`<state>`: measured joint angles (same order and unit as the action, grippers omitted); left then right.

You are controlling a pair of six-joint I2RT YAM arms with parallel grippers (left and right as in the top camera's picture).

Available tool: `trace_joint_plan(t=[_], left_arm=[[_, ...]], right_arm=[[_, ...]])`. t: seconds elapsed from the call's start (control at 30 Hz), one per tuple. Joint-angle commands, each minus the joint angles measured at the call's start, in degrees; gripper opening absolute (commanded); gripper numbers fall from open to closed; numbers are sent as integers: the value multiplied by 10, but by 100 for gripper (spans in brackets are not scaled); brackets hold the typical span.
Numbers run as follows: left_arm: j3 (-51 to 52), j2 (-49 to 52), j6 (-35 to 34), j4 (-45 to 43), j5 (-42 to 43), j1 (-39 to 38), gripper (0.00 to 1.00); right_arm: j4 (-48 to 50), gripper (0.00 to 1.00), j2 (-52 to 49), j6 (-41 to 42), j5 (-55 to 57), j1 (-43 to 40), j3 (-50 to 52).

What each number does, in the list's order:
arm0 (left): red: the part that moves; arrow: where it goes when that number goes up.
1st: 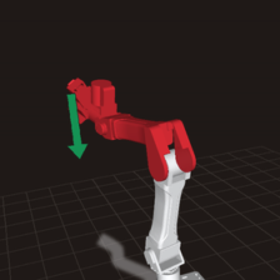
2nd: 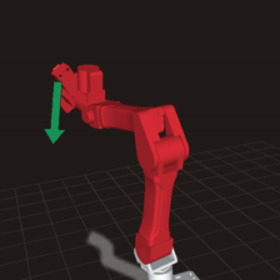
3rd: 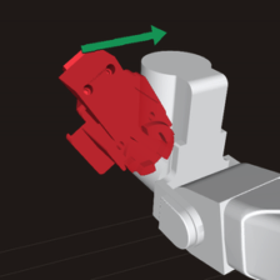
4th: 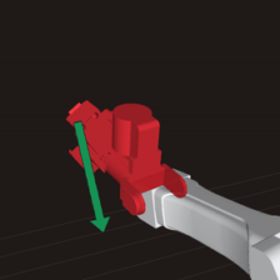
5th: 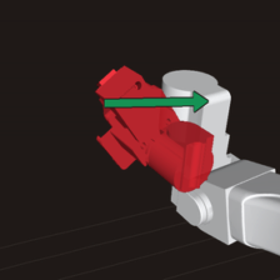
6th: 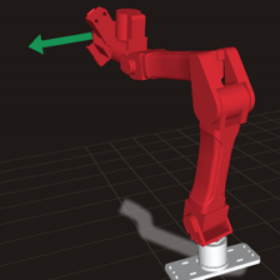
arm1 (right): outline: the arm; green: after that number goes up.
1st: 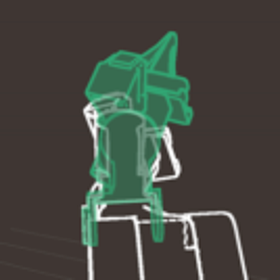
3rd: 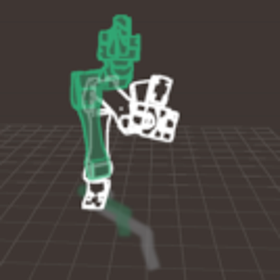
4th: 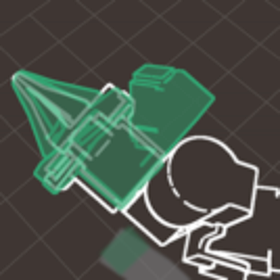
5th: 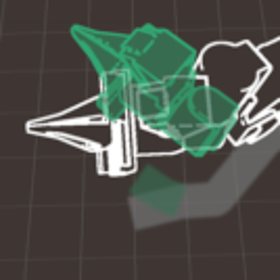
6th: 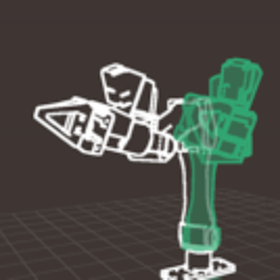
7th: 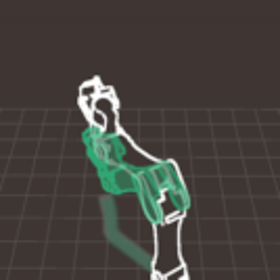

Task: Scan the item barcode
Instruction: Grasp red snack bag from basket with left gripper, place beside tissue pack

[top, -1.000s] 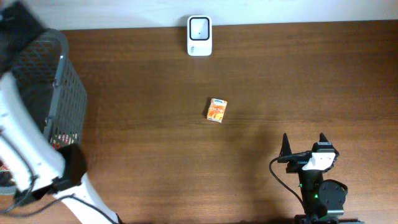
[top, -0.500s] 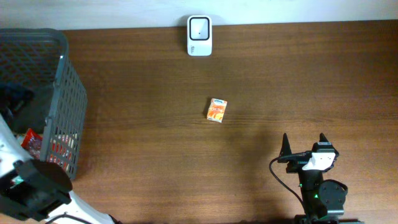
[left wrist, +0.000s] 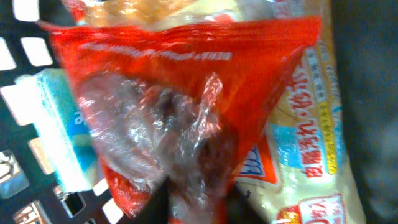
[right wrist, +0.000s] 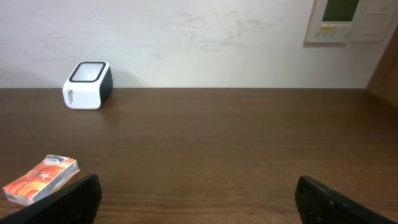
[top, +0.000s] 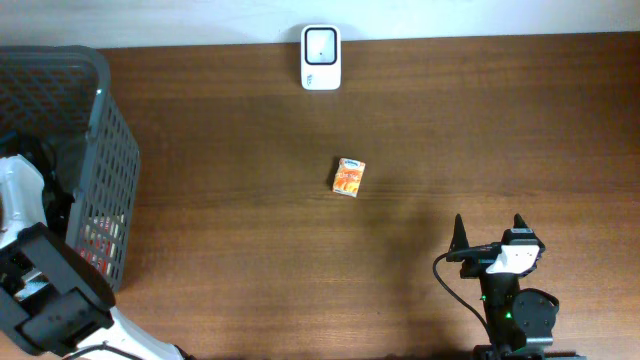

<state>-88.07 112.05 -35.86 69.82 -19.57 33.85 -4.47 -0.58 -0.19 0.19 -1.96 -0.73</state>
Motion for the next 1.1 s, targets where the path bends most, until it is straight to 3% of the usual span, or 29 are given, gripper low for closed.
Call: trace_joint_plan(t=[0.0, 0.2, 0.43, 0.57, 0.77, 0.9, 1.07], left_arm=[[2, -11, 0, 11, -19, 5, 0], [-71, -24, 1, 52, 18, 0, 0], [-282, -123, 81, 78, 142, -46, 0], [-324, -209, 101, 38, 207, -124, 0], [-324, -284, 101, -51, 232, -344, 0], [-309, -259, 101, -73, 210, -487, 0], [-263, -157, 101, -70, 133, -604, 0]], right_arm=[[-2, 98, 4, 2, 3, -3, 4], [-2, 98, 4, 2, 4, -3, 4], [-2, 98, 4, 2, 3, -3, 4], [-2, 99, 4, 2, 4, -3, 4], [-2, 98, 4, 2, 3, -3, 4], [-2, 98, 4, 2, 4, -3, 4], [-2, 98, 4, 2, 3, -3, 4]])
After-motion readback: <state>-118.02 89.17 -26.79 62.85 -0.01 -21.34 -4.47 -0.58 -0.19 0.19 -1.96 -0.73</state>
